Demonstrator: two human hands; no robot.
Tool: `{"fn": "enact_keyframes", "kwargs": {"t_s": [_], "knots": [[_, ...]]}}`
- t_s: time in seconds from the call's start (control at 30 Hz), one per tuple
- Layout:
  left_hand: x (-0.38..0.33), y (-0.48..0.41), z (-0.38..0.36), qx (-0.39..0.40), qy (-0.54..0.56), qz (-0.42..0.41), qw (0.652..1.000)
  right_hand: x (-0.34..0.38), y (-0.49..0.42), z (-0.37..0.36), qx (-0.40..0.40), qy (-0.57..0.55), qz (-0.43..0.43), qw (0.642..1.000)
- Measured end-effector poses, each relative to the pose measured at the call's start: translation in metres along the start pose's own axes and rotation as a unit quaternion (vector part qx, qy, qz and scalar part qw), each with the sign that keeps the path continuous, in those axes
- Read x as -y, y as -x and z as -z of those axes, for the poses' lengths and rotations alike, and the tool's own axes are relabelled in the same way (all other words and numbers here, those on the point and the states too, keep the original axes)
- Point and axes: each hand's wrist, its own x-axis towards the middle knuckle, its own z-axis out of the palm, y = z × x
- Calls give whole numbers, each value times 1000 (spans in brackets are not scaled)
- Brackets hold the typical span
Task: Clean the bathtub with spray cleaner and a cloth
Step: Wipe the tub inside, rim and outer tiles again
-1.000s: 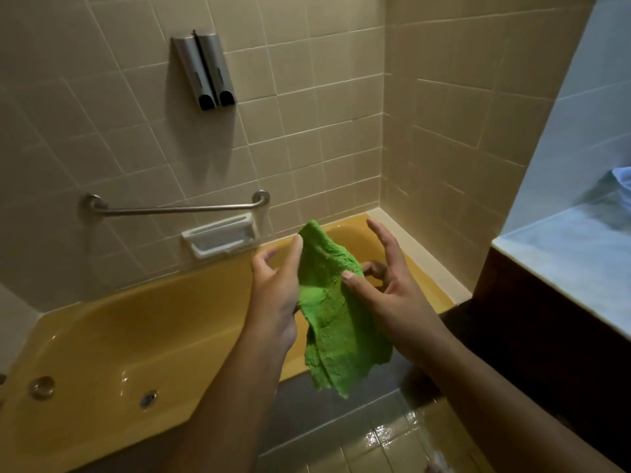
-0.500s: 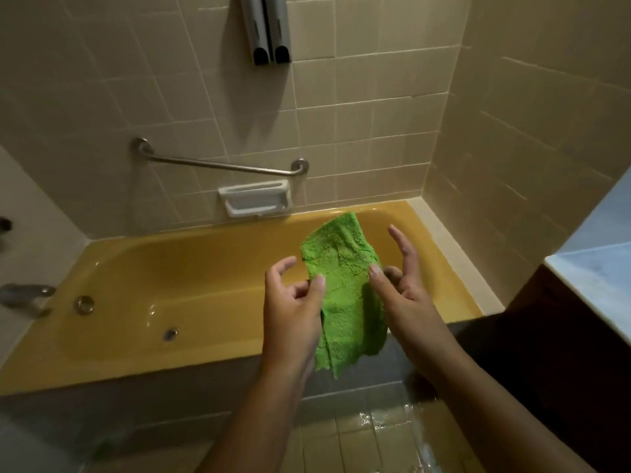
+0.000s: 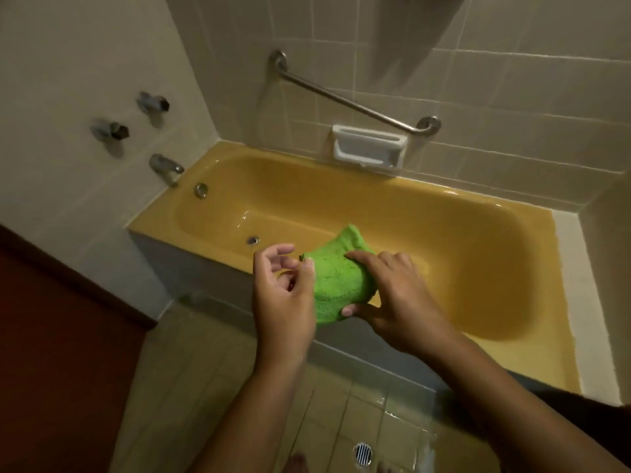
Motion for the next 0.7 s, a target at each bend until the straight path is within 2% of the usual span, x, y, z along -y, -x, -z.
{"fn": "enact_keyframes", "kwargs": {"t_s": [0.17, 0.3, 0.43, 0.57, 0.63, 0.7], "knots": [[5, 4, 50, 4, -130, -28, 991, 23, -29, -33, -22, -26, 76, 997], [14, -17, 108, 82, -260, -65, 960, 59, -60, -57, 47, -116, 117, 985], [11, -44, 166, 115, -212, -13, 970, 103, -91, -80, 127, -298, 130, 937], [4, -70, 209, 124, -162, 7, 979, 150, -116, -97, 144, -432, 111, 883], [4, -83, 223, 109, -147, 8, 983, 169, -128, -106, 145, -485, 90, 858], [9, -100, 233, 69, -142, -4, 987, 184, -141, -118, 148, -501, 66, 850]]}}
